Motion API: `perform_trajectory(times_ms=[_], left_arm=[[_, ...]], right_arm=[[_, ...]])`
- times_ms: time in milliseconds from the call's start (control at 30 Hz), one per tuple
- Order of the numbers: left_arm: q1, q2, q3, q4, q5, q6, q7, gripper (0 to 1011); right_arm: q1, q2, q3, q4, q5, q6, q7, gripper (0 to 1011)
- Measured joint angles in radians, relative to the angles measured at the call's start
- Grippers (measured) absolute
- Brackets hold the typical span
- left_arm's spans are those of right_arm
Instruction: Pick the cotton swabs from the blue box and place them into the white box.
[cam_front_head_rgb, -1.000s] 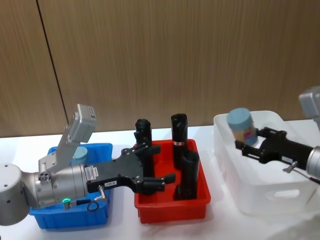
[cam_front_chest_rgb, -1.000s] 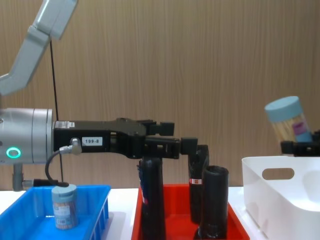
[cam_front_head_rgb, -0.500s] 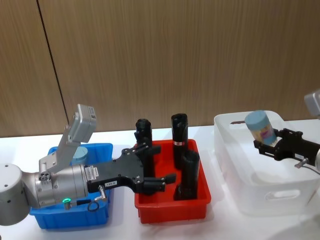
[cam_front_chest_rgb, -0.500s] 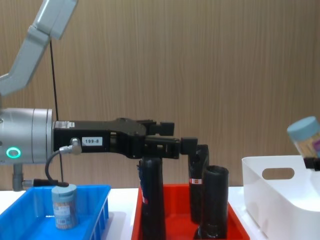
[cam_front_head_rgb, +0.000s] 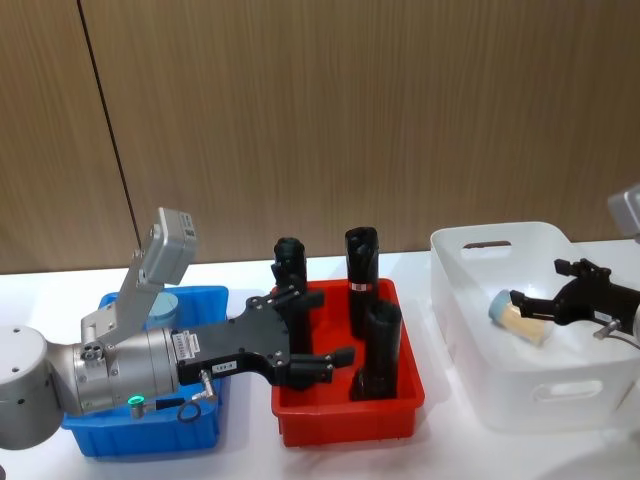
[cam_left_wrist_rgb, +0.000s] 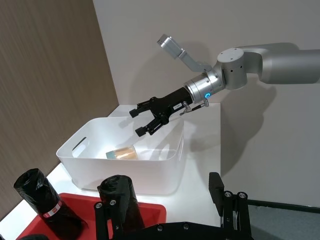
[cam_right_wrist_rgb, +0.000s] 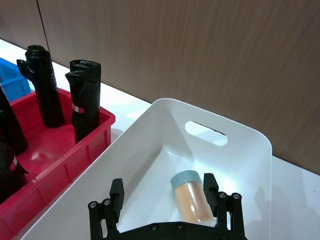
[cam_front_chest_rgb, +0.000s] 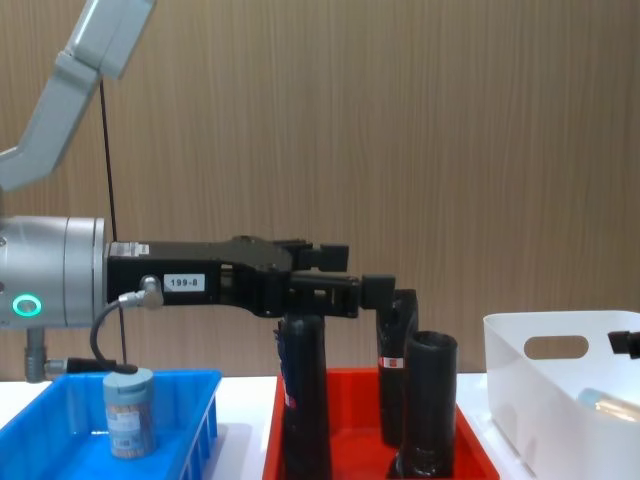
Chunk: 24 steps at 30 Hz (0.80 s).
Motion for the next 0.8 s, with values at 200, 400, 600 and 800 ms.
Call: perform_trajectory(times_ms=[200,400,600,800], left_arm=[[0.000,0.000,0.000,0.000,0.000,0.000,0.000,1004],[0.000,0.000,0.000,0.000,0.000,0.000,0.000,1004],[0.002,0.000,0.001,-0.002,0.001,0.000,0.011,1004],[0.015,-0.001,0.006,-0.018,0.012,-0.004,0.064,1004]], right_arm=[[-0.003,0.001,-0.003,-0.014,-0.001,-0.001,0.000,1002],[-0.007,0.003,-0.004,-0.023,-0.001,-0.001,0.001,1002],[-0.018,0.001,-0.004,-0.036,-0.001,-0.004,-0.007,1002],[-0.058,-0.009,-0.003,-0.086,0.006,-0.016,-0.047,1002]])
